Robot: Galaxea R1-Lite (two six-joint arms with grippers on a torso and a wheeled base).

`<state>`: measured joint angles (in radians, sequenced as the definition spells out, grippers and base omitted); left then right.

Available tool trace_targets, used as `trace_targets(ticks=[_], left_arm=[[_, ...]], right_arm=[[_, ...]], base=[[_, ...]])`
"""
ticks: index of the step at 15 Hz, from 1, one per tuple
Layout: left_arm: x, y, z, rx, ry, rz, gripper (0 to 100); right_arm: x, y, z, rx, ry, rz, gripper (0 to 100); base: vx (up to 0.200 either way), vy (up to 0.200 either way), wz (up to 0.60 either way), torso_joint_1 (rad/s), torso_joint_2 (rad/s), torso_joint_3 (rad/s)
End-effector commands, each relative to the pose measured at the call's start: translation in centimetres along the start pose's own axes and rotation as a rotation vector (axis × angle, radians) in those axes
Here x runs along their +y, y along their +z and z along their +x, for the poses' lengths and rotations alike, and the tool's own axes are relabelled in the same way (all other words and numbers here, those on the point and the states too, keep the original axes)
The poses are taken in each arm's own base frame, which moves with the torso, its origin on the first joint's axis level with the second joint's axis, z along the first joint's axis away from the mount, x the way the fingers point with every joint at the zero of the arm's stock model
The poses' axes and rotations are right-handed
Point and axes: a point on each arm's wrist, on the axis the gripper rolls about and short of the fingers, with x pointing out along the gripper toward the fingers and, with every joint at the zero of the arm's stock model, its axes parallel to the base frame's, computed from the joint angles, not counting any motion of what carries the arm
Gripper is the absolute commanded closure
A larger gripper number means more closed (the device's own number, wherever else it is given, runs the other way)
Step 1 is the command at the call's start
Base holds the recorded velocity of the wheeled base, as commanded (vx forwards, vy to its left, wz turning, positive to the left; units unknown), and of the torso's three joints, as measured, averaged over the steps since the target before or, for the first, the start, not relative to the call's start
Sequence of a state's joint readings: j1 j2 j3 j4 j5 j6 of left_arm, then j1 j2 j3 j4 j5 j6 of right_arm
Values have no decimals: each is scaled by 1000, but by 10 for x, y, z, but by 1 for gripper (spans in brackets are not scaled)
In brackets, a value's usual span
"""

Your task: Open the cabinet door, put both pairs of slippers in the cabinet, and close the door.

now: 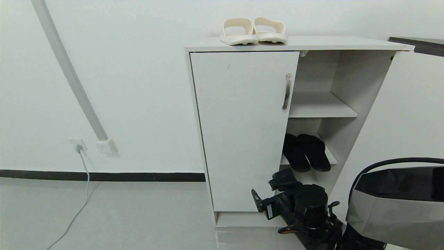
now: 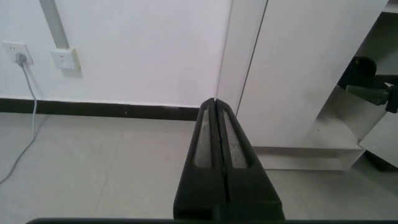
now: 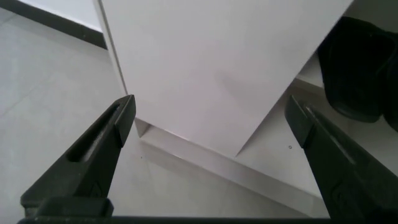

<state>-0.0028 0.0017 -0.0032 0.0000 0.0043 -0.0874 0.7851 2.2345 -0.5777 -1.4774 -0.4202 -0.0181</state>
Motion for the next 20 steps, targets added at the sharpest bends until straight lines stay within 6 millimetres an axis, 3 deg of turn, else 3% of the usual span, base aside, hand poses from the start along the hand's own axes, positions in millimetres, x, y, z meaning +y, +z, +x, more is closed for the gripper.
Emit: trace_targets(ticks=[1, 8, 20], left_arm=[[0, 0, 0, 0, 0, 0, 100], [0, 0, 0, 0, 0, 0, 100], [0, 0, 0, 0, 0, -2, 100]], right_arm=[[1, -1, 0, 0, 3, -1, 0], [3, -2, -1, 1, 11, -3, 0], [5, -4, -2, 0, 15, -4, 0]], base=[[0, 0, 0, 2, -149, -188], [0, 0, 0, 39, -387, -350], [0, 0, 0, 148, -478, -328]])
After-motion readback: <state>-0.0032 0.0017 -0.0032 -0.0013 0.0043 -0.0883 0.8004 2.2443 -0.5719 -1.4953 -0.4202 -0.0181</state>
